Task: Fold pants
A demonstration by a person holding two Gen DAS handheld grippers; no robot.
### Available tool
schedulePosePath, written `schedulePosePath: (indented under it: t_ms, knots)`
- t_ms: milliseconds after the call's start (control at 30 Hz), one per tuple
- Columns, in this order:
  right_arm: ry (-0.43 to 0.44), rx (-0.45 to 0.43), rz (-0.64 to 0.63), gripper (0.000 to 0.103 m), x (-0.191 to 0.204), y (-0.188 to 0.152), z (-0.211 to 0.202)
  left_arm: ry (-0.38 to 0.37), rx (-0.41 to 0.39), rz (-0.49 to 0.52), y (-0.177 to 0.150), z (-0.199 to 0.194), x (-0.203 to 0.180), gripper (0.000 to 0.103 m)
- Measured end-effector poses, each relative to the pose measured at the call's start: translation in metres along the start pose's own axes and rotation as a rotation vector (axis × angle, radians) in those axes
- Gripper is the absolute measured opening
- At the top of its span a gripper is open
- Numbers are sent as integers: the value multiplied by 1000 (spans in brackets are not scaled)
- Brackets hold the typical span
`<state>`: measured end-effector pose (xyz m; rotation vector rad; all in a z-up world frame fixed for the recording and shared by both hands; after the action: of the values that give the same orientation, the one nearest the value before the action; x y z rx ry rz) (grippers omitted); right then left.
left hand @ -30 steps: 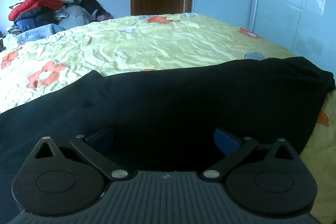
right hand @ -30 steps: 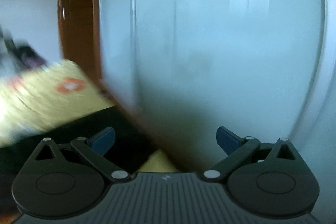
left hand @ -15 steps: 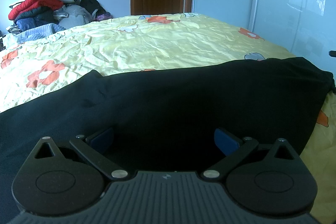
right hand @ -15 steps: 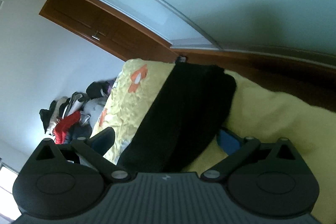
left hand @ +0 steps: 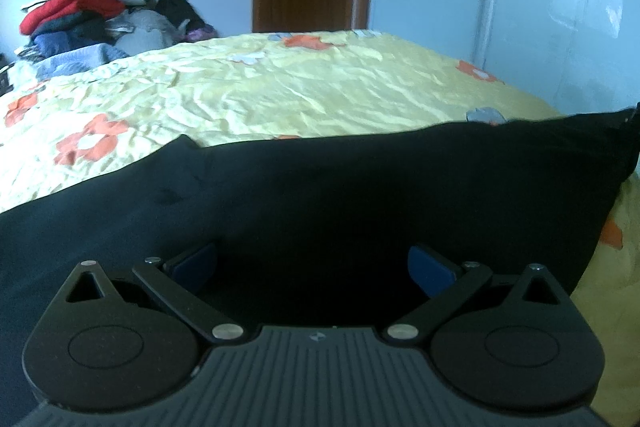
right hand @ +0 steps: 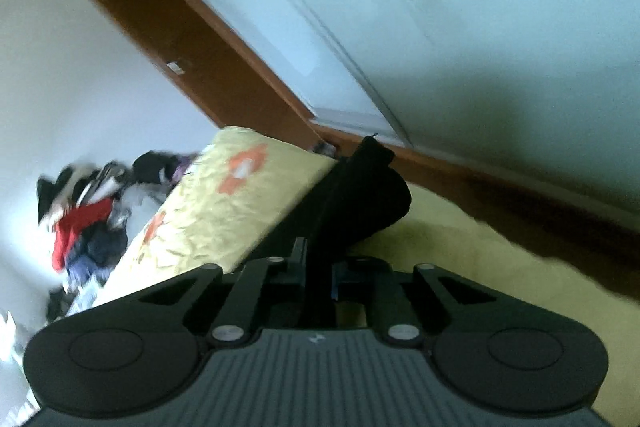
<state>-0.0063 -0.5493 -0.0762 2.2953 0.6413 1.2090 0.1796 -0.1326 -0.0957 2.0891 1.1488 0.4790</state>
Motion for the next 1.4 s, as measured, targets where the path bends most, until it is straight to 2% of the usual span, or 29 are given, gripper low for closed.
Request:
schedulePosePath:
  t_ms: [67,167,233,300,467,600,733,800,833,900,933,967,1033,1100,1167,1267,1333,1367,1400]
  knots:
    - [27,-11,-145,9,39,0,-4,-15,-6,-41,1,-9,5,101]
    - [139,20,-293,9,100,-11,-5,-18,-46,-101,6,-30,20,103]
    - [217,51,-378,9,143,-27,-3,29,-71,-117,8,-43,35,103]
    - [296,91,-451,9,184,-50,0,108,-90,-122,8,-55,52,103]
    - [487,261,-615,9,277,-142,14,243,-81,-125,-6,-74,83,103]
    - [534,409,-763,9,317,-225,29,304,-51,-113,-24,-82,99,103]
    - [463,470,-892,10,320,-266,42,335,-32,-141,-38,-90,119,103]
    - [407,489,-961,17,310,-280,48,329,-28,-177,-44,-94,130,103]
    - [404,460,-998,21,310,-285,44,318,-27,-198,-45,-95,133,103]
    - [401,463,-1075,49,311,-294,35,293,-31,-235,-47,-98,139,103]
    - [423,473,-1101,83,314,-297,30,286,-35,-249,-47,-100,142,103]
    - [468,468,-1111,92,317,-299,24,283,-39,-262,-47,-102,145,103]
    - [589,451,-1088,92,325,-290,4,295,-41,-270,-48,-104,149,103]
    - [667,427,-995,92,331,-270,-5,314,-42,-275,-49,-107,154,103]
    - [645,390,-908,92,330,-249,1,322,-43,-288,-50,-109,158,103]
    - [442,442,-878,92,314,-245,41,324,-43,-299,-53,-111,163,103]
    - [316,496,-931,92,302,-261,66,337,-37,-290,-54,-112,165,103]
    - [253,496,-988,92,297,-271,75,350,-26,-280,-57,-112,166,103]
    - [236,452,-1046,96,296,-276,74,362,-15,-271,-59,-111,168,103]
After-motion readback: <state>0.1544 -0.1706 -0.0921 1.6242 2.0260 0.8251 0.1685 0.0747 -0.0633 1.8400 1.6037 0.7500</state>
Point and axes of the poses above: each gripper's, at about its wrist camera, not at the fingertips, and z roughly the way its jaws point, x to its left, y to its top, the point moved 9 cm from there along z, roughly the way its jaws point, and after that the axes turned 7 degrees about x, right-handed, at the moved point
